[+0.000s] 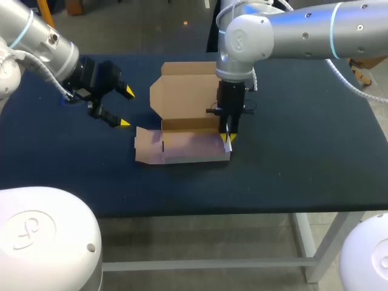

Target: Assemble the packaging by folding the flat box into shape, placing the metal phone stand inside, and closing the box properly

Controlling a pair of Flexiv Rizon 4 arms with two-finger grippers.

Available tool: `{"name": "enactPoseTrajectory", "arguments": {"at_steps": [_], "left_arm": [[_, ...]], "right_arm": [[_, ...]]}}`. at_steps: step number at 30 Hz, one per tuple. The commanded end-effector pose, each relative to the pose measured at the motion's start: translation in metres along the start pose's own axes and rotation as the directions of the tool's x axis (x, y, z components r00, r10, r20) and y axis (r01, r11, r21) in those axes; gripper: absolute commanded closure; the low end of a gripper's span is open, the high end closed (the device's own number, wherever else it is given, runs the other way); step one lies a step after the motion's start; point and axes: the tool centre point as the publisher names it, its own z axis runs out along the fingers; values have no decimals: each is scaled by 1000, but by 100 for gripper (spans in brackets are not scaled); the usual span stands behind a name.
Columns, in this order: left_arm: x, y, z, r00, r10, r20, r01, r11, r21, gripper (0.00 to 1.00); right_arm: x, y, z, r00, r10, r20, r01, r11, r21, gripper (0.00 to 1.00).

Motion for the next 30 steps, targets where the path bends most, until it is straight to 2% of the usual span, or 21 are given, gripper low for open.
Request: {"name": "enactPoseTrajectory", "arguments": {"at_steps": [1, 8, 17, 24, 30], "left_arm": [[0, 0, -1, 1000, -1, -4, 1, 1000, -5, 0], [0, 0, -1, 1000, -1, -4, 1, 1000, -5, 0], [0, 0, -1, 1000, -1, -4, 1, 1000, -5, 0], [0, 0, -1, 1000, -1, -4, 1, 1000, -5, 0], [0, 0, -1, 1000, -1, -4, 1, 1000, -5, 0]], "right_arm": [[-1, -6, 4, 1000, 13, -2, -13, 999, -51, 87], [-1, -8, 6, 999, 33, -5, -33, 989, -144, 86], [0, -6, 10, 999, 54, 2, -53, 980, -194, 83], [2, -5, 12, 996, 92, 17, -84, 961, -264, 83], [2, -5, 12, 995, 99, -5, -95, 942, -322, 82]]}}
